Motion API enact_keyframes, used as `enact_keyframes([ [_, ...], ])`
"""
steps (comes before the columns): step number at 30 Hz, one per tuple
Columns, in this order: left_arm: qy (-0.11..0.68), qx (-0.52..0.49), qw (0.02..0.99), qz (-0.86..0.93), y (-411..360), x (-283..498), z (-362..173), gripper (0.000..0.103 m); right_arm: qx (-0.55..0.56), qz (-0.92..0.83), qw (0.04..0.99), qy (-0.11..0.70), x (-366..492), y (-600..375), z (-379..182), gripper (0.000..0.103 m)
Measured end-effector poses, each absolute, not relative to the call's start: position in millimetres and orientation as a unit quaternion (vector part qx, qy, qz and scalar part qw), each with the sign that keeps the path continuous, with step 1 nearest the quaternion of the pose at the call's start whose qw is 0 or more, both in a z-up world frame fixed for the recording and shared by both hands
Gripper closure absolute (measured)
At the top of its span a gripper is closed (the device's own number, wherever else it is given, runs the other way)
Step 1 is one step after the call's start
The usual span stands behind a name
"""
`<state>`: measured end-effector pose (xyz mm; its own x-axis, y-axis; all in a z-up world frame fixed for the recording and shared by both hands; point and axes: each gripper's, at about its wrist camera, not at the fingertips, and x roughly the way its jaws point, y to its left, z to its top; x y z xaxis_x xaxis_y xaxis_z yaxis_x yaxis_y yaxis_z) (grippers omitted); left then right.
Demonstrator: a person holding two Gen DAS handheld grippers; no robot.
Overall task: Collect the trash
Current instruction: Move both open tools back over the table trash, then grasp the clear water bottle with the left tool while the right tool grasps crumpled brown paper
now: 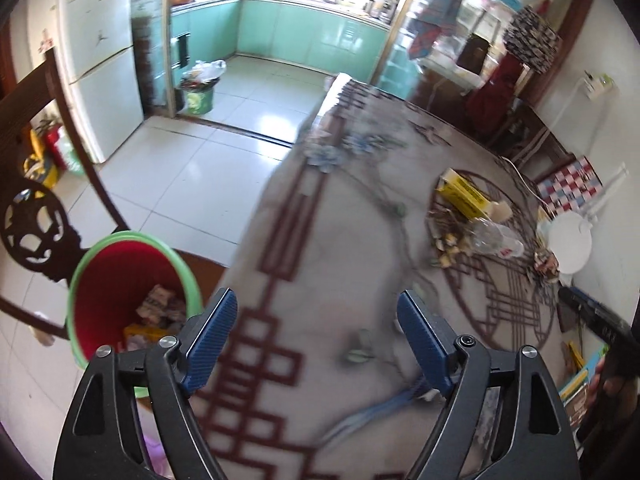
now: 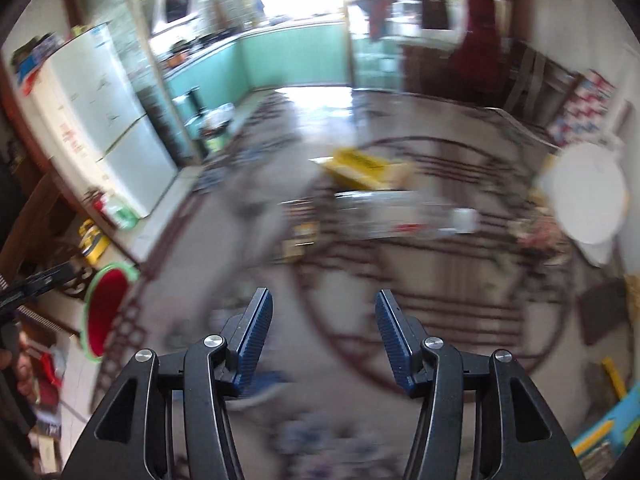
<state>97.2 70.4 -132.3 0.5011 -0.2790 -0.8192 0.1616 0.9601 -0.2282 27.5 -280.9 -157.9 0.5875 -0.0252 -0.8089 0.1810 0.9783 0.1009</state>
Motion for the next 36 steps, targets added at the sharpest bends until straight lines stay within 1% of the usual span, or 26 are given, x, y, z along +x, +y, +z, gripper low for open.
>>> enact_keyframes([
  [5, 0.481, -0.031, 0.862, -0.159, 8.0, 85.5, -127.1, 0.020, 0.036, -0.131, 0.877, 0.460, 34.2, -398.1, -164.8, 0.048],
  [6, 0.481, -0.023, 0.860, -0.168, -5.5, 83.9, -127.0, 0.020, 0.032, -0.138, 0.874, 0.465, 39.5, -419.4, -169.0, 0.047],
  [8, 0.482, -0.006, 0.856, -0.189, -31.8, 82.4, -127.3, 0.020, 0.036, -0.142, 0.869, 0.473, 50.3, -453.3, -179.1, 0.042],
  [11, 0.477, 0.026, 0.851, -0.218, -66.3, 79.4, -126.1, 0.020, 0.041, -0.147, 0.857, 0.491, 72.5, -492.5, -199.8, 0.042],
  [16, 0.470, 0.073, 0.838, -0.268, -121.9, 83.6, -125.5, 0.019, 0.070, -0.133, 0.833, 0.533, 103.2, -522.8, -242.5, 0.042],
  [20, 0.465, 0.118, 0.826, -0.298, -163.4, 100.6, -131.0, 0.018, 0.072, -0.128, 0.832, 0.534, 114.3, -523.8, -258.3, 0.042],
  [21, 0.465, 0.127, 0.822, -0.303, -172.2, 106.0, -133.5, 0.018, 0.080, -0.125, 0.834, 0.531, 114.8, -524.1, -258.4, 0.043],
  [22, 0.466, 0.134, 0.819, -0.306, -179.4, 110.2, -136.3, 0.018, 0.090, -0.119, 0.837, 0.526, 113.8, -523.5, -257.1, 0.054],
  [23, 0.467, 0.143, 0.815, -0.310, -187.3, 115.8, -138.9, 0.018, 0.100, -0.113, 0.840, 0.520, 112.6, -523.9, -254.1, 0.070],
  [26, 0.466, 0.174, 0.803, -0.328, -213.7, 132.8, -152.2, 0.019, 0.133, -0.106, 0.849, 0.501, 103.2, -521.1, -243.9, 0.073],
  [30, 0.474, 0.220, 0.782, -0.341, -243.2, 152.7, -172.1, 0.019, 0.144, -0.090, 0.860, 0.481, 89.1, -504.3, -228.7, 0.073],
  [36, 0.494, 0.237, 0.762, -0.345, -266.2, 173.1, -194.6, 0.019, 0.166, -0.087, 0.870, 0.456, 61.5, -482.1, -211.0, 0.073],
])
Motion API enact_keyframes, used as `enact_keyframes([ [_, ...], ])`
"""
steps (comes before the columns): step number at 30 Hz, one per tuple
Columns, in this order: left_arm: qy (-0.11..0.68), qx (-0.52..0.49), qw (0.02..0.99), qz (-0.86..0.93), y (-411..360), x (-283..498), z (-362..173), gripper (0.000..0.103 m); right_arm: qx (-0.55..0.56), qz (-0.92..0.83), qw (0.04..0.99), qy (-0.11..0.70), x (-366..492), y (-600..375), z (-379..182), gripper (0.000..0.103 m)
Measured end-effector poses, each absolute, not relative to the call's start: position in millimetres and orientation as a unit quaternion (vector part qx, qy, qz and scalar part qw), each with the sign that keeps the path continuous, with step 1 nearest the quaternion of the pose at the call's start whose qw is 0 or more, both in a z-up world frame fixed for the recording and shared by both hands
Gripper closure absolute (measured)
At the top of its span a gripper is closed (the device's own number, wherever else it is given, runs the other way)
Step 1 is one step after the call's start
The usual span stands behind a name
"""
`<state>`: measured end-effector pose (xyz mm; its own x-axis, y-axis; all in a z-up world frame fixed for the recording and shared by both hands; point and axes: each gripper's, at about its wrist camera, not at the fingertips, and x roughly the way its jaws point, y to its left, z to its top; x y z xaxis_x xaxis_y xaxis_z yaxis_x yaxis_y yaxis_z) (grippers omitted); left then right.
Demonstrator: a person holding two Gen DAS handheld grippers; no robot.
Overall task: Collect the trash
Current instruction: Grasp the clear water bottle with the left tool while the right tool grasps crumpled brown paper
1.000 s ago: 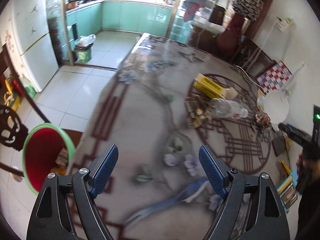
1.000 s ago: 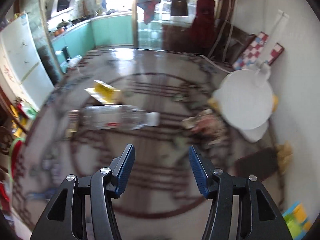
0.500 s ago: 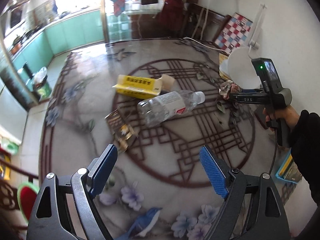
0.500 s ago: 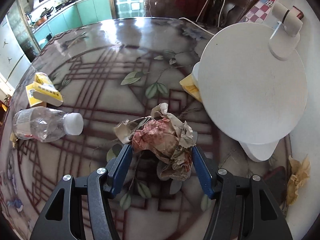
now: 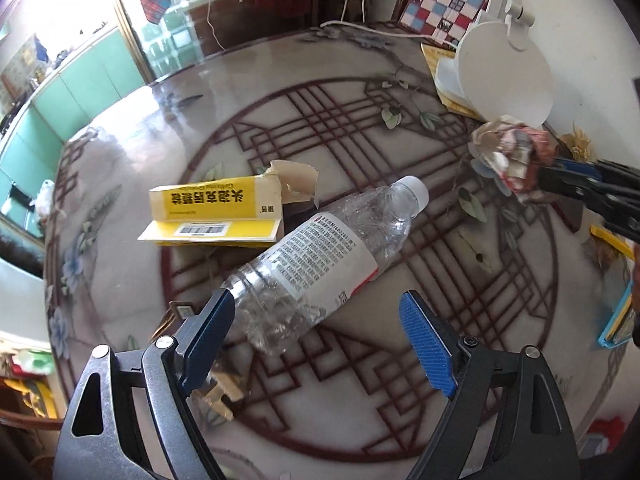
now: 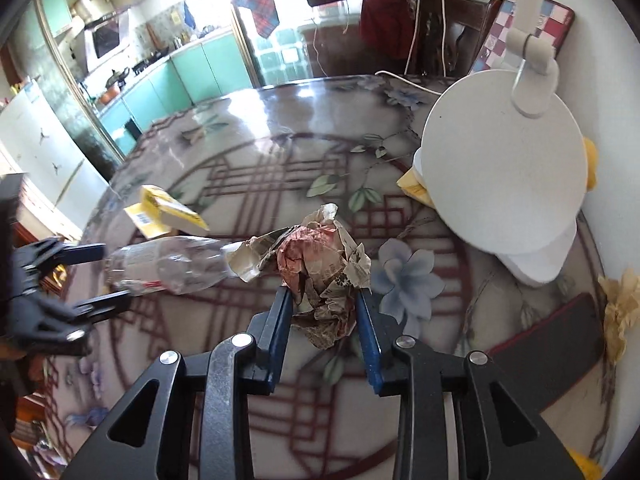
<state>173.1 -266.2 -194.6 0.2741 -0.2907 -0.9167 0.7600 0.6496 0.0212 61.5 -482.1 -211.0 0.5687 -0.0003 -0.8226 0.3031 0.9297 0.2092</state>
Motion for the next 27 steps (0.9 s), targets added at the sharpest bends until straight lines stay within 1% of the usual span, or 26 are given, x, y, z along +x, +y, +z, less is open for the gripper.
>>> enact_keyframes([
  [4, 0.495, 0.259, 0.753, -0.347, -274.3, 177.5, -202.5, 0.019, 0.181, -0.083, 0.867, 0.457, 53.8, -474.4, -210.7, 0.073],
  [6, 0.498, 0.267, 0.748, -0.348, -276.6, 176.9, -208.3, 0.024, 0.183, -0.084, 0.867, 0.456, 52.6, -470.7, -209.5, 0.073],
  [9, 0.496, 0.278, 0.744, -0.353, -278.1, 174.2, -215.6, 0.036, 0.175, -0.090, 0.868, 0.456, 50.2, -465.8, -206.4, 0.073],
  [14, 0.482, 0.289, 0.745, -0.359, -278.8, 165.2, -214.8, 0.040, 0.160, -0.097, 0.873, 0.451, 48.8, -457.6, -196.7, 0.073],
  [18, 0.468, 0.273, 0.760, -0.359, -273.8, 156.6, -199.9, 0.041, 0.153, -0.098, 0.877, 0.445, 45.5, -448.0, -186.8, 0.073],
  [21, 0.467, 0.247, 0.770, -0.358, -267.2, 150.9, -184.7, 0.046, 0.149, -0.097, 0.880, 0.440, 40.9, -441.0, -178.8, 0.073],
  [27, 0.458, 0.198, 0.796, -0.344, -247.2, 136.9, -154.7, 0.057, 0.146, -0.092, 0.888, 0.427, 31.3, -426.6, -163.3, 0.073],
])
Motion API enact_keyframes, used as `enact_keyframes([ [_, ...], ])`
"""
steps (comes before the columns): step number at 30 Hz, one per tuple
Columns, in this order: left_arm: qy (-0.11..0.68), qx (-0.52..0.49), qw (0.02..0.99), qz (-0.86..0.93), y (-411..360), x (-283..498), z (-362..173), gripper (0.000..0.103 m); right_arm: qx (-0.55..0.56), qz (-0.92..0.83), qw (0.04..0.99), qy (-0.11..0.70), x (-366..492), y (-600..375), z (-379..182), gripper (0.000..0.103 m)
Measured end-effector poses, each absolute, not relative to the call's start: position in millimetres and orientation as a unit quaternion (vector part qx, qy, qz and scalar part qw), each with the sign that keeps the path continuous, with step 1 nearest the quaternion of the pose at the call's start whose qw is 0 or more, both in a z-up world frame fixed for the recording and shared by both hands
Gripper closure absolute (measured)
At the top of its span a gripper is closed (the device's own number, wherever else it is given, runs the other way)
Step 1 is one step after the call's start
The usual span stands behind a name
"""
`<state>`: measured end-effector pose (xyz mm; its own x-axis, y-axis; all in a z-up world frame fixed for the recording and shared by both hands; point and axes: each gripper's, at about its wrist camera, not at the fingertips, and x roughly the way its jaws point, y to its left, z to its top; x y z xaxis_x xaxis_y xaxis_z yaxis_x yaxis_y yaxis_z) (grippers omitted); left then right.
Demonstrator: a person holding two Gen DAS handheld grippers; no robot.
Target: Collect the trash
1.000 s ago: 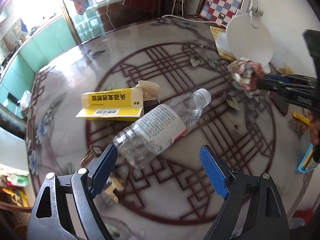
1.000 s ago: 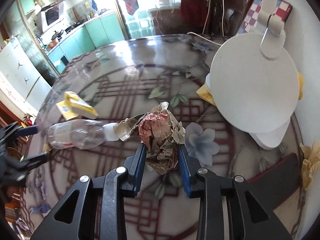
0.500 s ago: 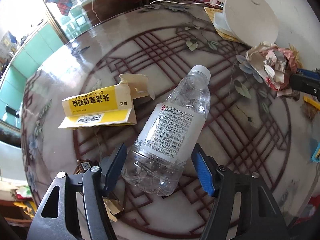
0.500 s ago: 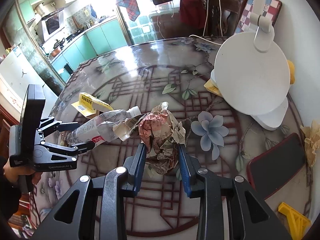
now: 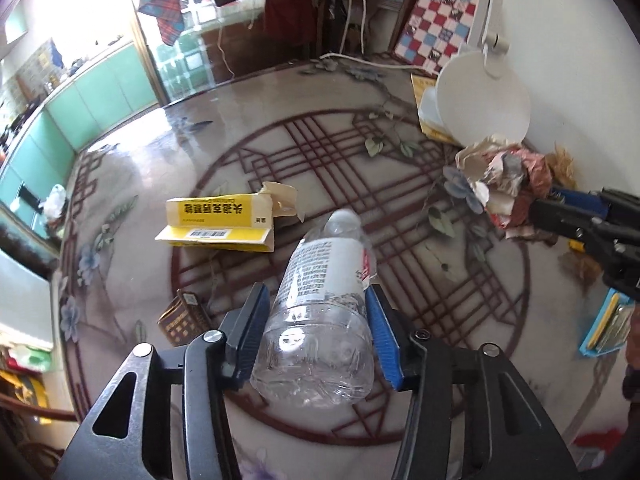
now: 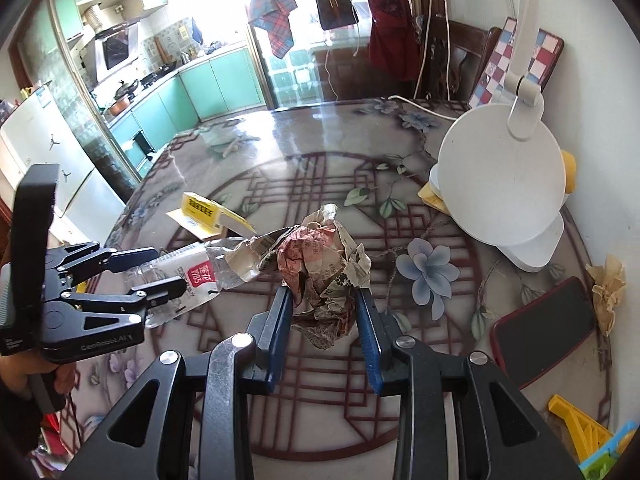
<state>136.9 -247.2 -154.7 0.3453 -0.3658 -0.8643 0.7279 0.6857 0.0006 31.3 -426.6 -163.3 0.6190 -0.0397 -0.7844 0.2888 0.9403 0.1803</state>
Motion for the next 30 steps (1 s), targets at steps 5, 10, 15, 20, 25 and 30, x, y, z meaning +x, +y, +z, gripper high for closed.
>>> enact_keyframes([
  [5, 0.454, 0.153, 0.812, -0.332, -226.6, 126.2, -133.7, 0.102, 0.145, -0.084, 0.895, 0.414, 23.1, -413.8, -149.6, 0.073],
  [10, 0.463, 0.140, 0.818, -0.311, -208.1, 119.2, -132.2, 0.102, 0.140, -0.073, 0.898, 0.410, 17.4, -399.8, -142.4, 0.073],
  [15, 0.487, 0.156, 0.817, -0.267, -189.1, 114.0, -154.4, 0.008, 0.140, -0.061, 0.896, 0.418, 13.4, -388.5, -146.3, 0.073],
  [20, 0.516, 0.119, 0.807, -0.260, -185.4, 119.8, -172.8, 0.001, 0.137, -0.050, 0.891, 0.429, 16.7, -380.9, -153.1, 0.073],
  [25, 0.561, 0.125, 0.782, -0.240, -202.3, 122.5, -208.7, 0.003, 0.132, -0.039, 0.893, 0.429, 17.1, -373.1, -152.5, 0.073],
  [30, 0.558, 0.112, 0.782, -0.254, -204.6, 115.9, -209.1, 0.048, 0.139, -0.046, 0.891, 0.429, 10.4, -377.2, -151.0, 0.073],
])
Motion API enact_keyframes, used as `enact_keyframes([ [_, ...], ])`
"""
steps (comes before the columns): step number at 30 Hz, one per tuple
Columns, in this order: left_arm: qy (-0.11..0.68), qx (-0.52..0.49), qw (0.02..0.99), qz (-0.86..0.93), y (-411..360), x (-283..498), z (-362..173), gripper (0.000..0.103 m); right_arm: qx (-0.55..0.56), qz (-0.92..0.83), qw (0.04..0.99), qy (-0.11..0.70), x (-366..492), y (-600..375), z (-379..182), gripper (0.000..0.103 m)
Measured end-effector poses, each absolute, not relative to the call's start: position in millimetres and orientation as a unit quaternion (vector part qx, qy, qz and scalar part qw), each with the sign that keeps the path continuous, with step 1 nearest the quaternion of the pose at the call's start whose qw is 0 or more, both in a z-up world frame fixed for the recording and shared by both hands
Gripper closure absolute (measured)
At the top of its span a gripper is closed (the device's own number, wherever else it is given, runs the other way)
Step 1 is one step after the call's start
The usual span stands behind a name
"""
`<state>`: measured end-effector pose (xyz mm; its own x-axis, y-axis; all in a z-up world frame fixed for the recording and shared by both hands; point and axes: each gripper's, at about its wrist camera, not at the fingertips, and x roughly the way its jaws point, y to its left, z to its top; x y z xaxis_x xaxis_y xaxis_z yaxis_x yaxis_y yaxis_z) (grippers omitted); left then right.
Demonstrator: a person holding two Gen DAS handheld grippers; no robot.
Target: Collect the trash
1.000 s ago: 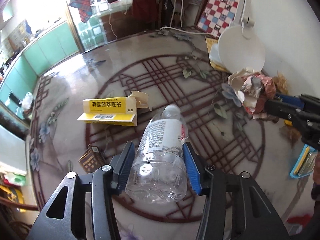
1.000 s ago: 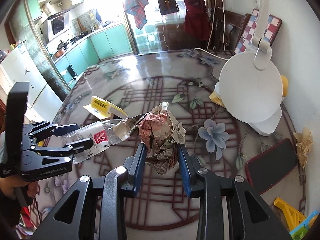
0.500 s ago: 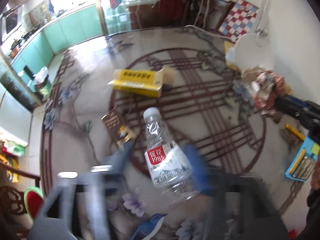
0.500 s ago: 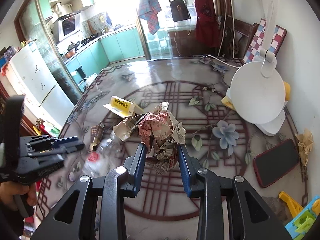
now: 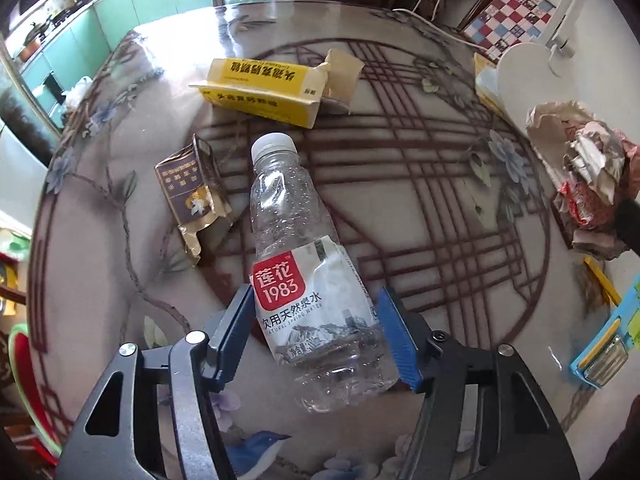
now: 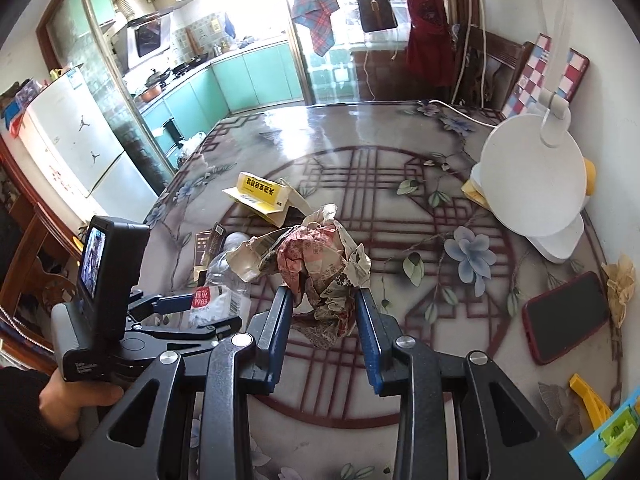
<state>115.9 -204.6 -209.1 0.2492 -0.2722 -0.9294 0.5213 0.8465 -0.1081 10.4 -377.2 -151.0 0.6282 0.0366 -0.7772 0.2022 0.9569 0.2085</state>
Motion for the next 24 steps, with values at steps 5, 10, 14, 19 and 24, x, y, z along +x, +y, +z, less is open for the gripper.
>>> enact_keyframes([
  [5, 0.523, 0.107, 0.809, -0.248, -196.2, 107.8, -181.0, 0.055, 0.145, -0.050, 0.896, 0.417, 5.9, -376.8, -145.5, 0.073],
  [10, 0.477, 0.094, 0.837, -0.250, -182.9, 95.0, -141.8, 0.102, 0.141, -0.043, 0.903, 0.405, 5.3, -368.8, -137.9, 0.073],
  [14, 0.459, 0.083, 0.851, -0.242, -174.6, 92.7, -121.8, 0.103, 0.137, -0.033, 0.908, 0.395, 6.7, -358.7, -129.7, 0.073],
  [19, 0.455, 0.087, 0.853, -0.240, -163.9, 90.9, -120.1, 0.103, 0.133, -0.023, 0.910, 0.392, 7.0, -347.3, -126.5, 0.073],
  [24, 0.482, 0.102, 0.839, -0.231, -162.3, 100.0, -149.2, 0.002, 0.137, -0.019, 0.907, 0.398, 5.3, -342.4, -131.5, 0.073],
])
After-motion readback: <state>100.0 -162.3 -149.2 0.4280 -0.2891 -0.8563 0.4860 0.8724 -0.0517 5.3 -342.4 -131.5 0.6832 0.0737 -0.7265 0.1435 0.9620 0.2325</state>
